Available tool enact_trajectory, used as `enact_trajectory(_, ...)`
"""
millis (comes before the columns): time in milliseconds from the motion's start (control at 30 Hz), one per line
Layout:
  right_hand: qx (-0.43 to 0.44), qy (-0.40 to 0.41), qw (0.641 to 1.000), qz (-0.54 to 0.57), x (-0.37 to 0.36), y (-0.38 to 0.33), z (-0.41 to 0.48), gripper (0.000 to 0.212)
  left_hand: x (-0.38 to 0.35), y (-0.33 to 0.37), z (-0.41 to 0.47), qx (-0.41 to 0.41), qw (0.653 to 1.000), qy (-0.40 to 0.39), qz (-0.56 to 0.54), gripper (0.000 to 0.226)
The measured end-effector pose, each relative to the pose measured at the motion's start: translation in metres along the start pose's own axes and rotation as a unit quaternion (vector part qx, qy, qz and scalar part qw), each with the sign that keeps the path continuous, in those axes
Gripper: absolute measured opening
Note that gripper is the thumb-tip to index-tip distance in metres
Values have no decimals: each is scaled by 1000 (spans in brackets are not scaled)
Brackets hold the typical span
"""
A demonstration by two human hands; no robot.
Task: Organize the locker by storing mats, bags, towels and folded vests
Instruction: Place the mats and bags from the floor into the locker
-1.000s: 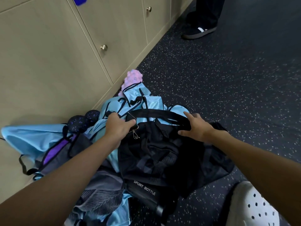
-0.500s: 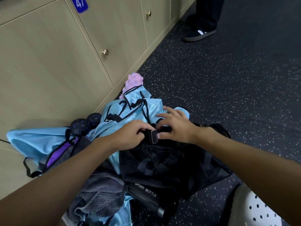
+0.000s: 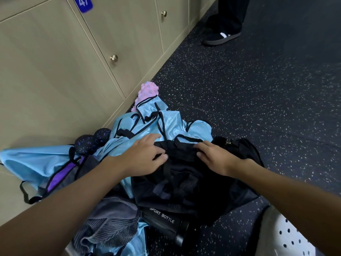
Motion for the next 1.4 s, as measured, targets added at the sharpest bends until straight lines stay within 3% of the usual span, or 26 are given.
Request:
enact_trajectory(67, 6, -4, 1000, -25, -3, -6, -3, 49, -6, 8, 0, 7, 995, -73, -72, 82)
enact_trajectory(167, 2, -54, 991, -119, -10, -10, -6, 74, -19, 15, 8, 0, 983, -141, 116, 114)
enact_trajectory(233, 1, -77, 983, -169, -12, -6, -7, 89, -21, 12, 15, -4, 974, -121, 190, 114)
enact_trajectory(433, -64, -70, 963, -254, -12, 27, -10, 117, -23, 15, 34, -40, 956, 1, 290, 84)
enact_trajectory(567, -91, -55, 949, -298, -15, 52, -17, 117, -28, 17, 36, -40, 960, 43, 273, 84)
enact_trajectory(700, -134, -70, 968, -202, -19, 69, -26, 119, -35, 15, 34, -68, 962, 102, 242, 40)
enact_trajectory(800, -141, -51, 976, -161, -19, 77, -31, 121, -34, 14, 27, -120, 955, 179, 205, 20)
enact_trajectory(1100, -90, 13, 972, -217, -12, 55, -29, 125, -21, -4, -5, -147, 954, 214, 149, 16)
enact_trajectory(1267, -40, -49, 984, -168, -18, 40, -28, 95, -8, -21, -12, -135, 970, 186, 80, 33)
enact_trajectory(1400, -6, -24, 991, -132, -8, 16, -32, 69, 13, -32, -23, -133, 976, 173, 10, 25)
Point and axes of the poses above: each hand's wrist, its own z-axis towards the middle knuckle, its own x-axis out of the back of the hand, y = z × x, the point moved 6 cm from there along z, towards the middle knuckle, and after that the axes turned 9 degrees about -y, right-handed, at the moved point
